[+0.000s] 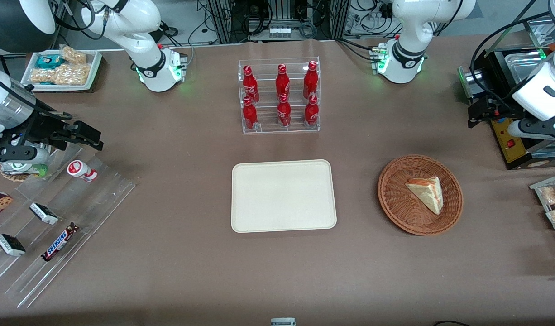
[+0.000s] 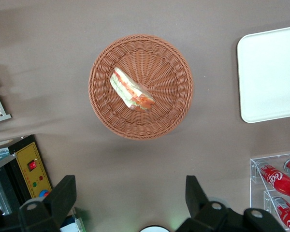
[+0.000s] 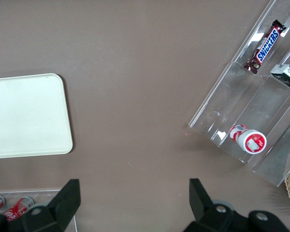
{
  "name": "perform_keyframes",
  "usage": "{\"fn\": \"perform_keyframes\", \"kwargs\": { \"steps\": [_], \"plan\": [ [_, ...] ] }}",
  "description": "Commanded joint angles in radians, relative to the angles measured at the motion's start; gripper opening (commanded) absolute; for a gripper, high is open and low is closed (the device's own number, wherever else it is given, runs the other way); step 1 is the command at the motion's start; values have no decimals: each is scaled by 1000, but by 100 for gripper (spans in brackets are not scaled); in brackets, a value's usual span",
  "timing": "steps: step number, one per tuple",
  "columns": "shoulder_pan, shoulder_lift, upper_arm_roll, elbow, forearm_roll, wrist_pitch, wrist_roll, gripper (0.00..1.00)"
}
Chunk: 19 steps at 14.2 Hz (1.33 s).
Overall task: Place sandwich from basket to tray
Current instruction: 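Move the left gripper toward the wicker basket holding the sandwich, then lower the open left gripper over the wrapped sandwich and close on it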
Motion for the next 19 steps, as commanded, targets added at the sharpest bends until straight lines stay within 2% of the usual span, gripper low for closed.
{"fn": "perform_keyframes", "kwargs": {
  "steps": [1,9,13,15,19],
  "plan": [
    [-14,5,8,8,13,-19,7,100],
    [-17,5,7,5,13,-43,6,100],
    [-14,33,7,-49,17,-9,1,100],
    [-11,50,10,-92,17,50,1,100],
    [14,73,11,-270,23,252,-2,100]
  ]
}}
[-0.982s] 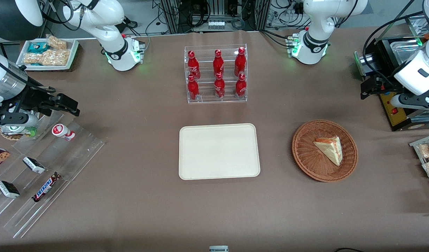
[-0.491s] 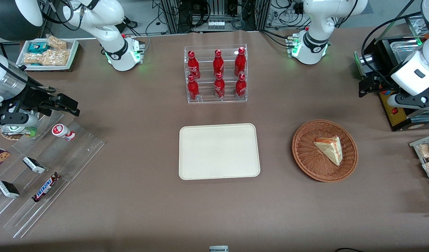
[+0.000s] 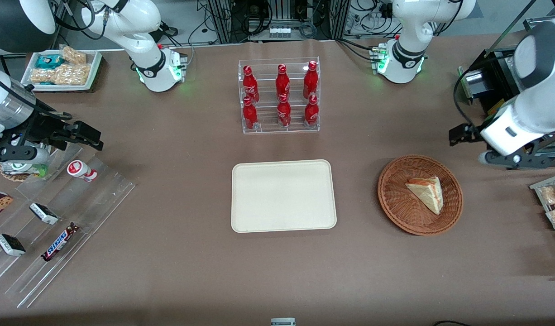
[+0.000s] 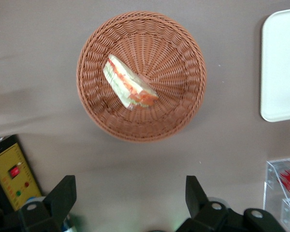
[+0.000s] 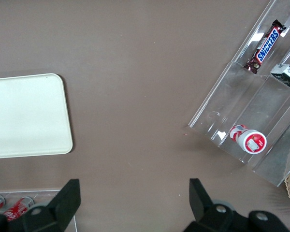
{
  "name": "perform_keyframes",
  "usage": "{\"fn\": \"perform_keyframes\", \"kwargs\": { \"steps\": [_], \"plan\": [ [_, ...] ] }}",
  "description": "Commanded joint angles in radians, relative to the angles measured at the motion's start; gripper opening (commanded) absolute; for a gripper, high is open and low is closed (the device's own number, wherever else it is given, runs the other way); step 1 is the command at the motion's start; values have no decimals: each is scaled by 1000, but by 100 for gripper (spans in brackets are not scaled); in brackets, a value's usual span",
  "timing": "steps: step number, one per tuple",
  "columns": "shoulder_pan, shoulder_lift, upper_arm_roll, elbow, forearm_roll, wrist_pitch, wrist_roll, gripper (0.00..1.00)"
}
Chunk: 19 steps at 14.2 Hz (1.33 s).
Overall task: Place sandwich from basket to tray
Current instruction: 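Lower the open left gripper over the wrapped sandwich and close on it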
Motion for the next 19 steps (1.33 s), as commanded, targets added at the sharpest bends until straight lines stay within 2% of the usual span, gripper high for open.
{"fn": "perform_keyframes", "kwargs": {
  "steps": [1,6,9,13,16,17,18,19],
  "plan": [
    [28,18,5,-122,17,135,1,100],
    [40,98,18,-235,20,405,-24,100],
    [37,98,17,-337,20,579,-307,100],
    [26,161,14,-401,17,754,-819,100],
    [26,212,14,-398,14,783,-884,99],
    [26,215,14,-394,9,783,-895,80],
    [25,215,12,-394,8,782,-923,43],
    [25,215,11,-392,8,782,-958,12]
  ]
}}
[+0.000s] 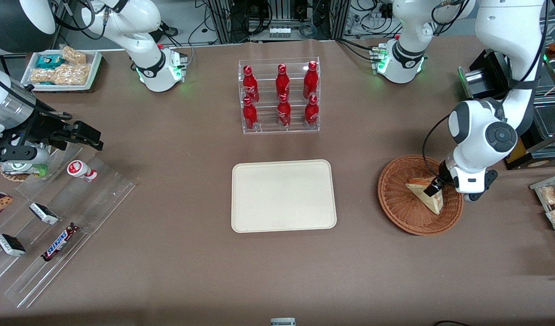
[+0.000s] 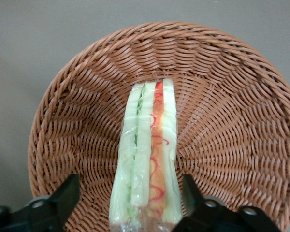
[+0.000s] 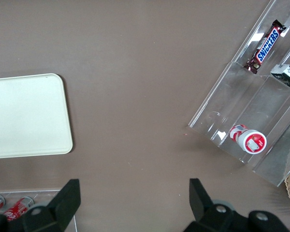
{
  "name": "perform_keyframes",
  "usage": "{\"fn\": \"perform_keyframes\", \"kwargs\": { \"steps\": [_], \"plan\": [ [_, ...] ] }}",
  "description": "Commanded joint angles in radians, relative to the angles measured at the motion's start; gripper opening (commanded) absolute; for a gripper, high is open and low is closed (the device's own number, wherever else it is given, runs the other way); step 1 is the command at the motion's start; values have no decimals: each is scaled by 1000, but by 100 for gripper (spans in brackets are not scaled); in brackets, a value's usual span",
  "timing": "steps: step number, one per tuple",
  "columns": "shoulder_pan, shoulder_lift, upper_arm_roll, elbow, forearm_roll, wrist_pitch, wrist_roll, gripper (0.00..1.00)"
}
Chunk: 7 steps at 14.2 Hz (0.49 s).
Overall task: Place sandwich from basket to tray
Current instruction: 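Lower the open left gripper over the wrapped sandwich and close on it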
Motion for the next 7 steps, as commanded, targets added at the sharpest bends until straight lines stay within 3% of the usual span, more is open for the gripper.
{"fn": "perform_keyframes", "kwargs": {
  "steps": [1,4,7],
  "plan": [
    [-3,0,-5,13,4,-3,-85,4],
    [-14,-8,-15,59,-4,-44,-117,0],
    [-56,1,-26,223,-4,-271,-105,0]
  ]
}}
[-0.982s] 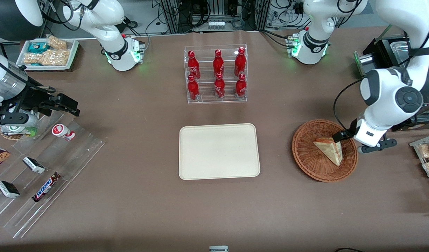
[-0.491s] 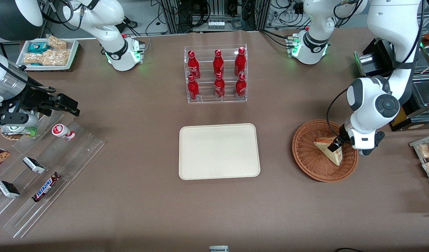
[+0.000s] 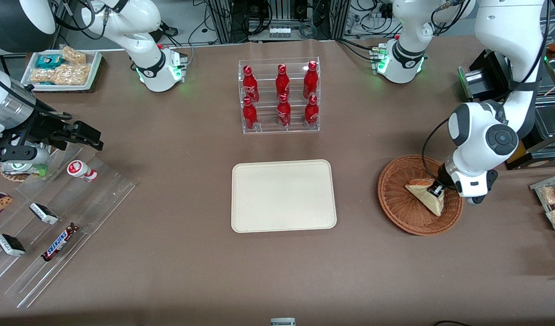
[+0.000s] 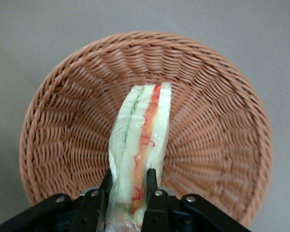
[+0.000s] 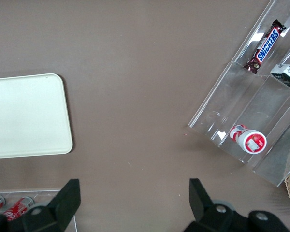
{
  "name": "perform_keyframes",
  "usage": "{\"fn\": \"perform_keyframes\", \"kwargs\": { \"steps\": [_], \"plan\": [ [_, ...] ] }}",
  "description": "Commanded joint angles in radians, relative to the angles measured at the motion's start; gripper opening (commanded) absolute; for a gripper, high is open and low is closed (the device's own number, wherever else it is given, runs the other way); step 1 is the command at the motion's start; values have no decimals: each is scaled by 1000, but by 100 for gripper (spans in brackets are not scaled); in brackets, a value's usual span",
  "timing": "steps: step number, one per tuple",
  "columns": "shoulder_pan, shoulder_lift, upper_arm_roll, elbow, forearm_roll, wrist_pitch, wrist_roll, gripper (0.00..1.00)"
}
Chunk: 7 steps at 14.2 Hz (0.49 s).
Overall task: Place sandwich from basket to tray
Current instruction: 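Lift the sandwich with the left gripper and carry it over the tray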
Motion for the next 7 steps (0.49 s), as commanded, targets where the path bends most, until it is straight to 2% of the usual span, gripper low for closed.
{"fn": "perform_keyframes", "kwargs": {
  "steps": [1,5,7],
  "plan": [
    [-63,14,-7,165,-2,-202,-13,0],
    [-217,54,-9,250,-1,-235,-10,1],
    [-296,115,-10,322,5,-233,30,1]
  ]
}}
